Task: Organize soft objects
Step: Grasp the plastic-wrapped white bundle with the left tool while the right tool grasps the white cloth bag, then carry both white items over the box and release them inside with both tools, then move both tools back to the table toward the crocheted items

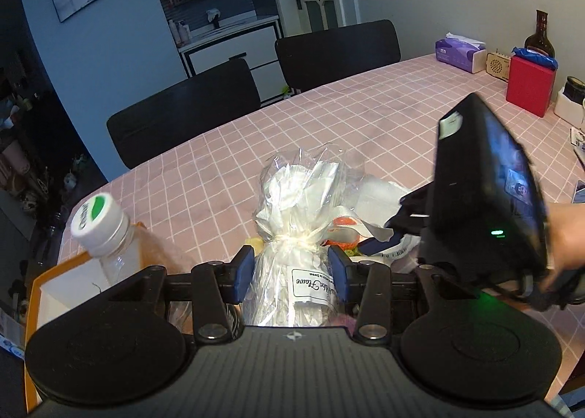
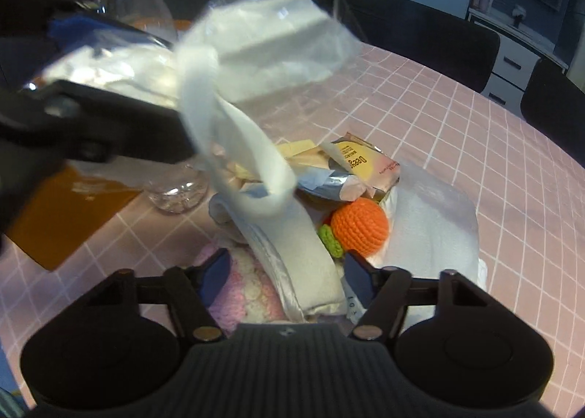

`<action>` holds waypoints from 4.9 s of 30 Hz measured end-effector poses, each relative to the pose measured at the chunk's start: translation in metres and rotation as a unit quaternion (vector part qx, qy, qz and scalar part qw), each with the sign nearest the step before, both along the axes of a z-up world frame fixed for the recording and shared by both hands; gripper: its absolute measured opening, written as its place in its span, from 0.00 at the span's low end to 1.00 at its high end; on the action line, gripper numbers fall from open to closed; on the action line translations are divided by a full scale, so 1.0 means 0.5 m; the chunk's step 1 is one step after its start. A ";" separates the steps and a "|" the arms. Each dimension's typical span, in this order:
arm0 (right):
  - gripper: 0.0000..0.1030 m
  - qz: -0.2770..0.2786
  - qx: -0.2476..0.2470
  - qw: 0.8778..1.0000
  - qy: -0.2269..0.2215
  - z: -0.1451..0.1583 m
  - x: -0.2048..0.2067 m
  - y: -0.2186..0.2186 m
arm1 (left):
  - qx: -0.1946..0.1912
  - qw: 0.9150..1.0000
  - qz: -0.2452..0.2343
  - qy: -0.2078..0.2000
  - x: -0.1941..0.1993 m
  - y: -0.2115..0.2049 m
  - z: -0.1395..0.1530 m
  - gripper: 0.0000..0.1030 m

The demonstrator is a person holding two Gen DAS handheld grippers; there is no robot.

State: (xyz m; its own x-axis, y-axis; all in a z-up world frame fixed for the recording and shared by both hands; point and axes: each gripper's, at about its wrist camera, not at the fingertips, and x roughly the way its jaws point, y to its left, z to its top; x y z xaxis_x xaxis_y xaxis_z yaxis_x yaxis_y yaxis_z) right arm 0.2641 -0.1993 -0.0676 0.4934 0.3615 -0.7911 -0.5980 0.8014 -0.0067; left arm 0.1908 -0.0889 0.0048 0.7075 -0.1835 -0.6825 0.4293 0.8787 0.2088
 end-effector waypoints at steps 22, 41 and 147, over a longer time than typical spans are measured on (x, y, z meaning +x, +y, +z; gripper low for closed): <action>0.12 -0.034 0.036 0.999 -0.002 0.212 -0.048 -0.054 | -0.050 0.998 -0.002 -0.044 -0.099 0.081 0.059 0.48; 0.12 0.049 0.042 0.993 -0.099 0.417 -0.273 0.031 | -0.052 0.995 0.047 -0.074 -0.218 0.268 0.139 0.48; 0.67 -0.130 0.056 0.989 -0.030 0.126 -0.109 -0.138 | -0.090 0.995 -0.038 -0.006 -0.029 0.026 -0.091 0.81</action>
State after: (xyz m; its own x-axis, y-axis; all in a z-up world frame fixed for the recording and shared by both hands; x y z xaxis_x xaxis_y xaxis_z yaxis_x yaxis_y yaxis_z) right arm 0.2094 -0.2683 -0.0044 0.6265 0.3004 -0.7192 -0.3725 0.9259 0.0623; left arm 0.1765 -0.0758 -0.0406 0.6946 -0.3554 -0.6255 0.4951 0.8670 0.0572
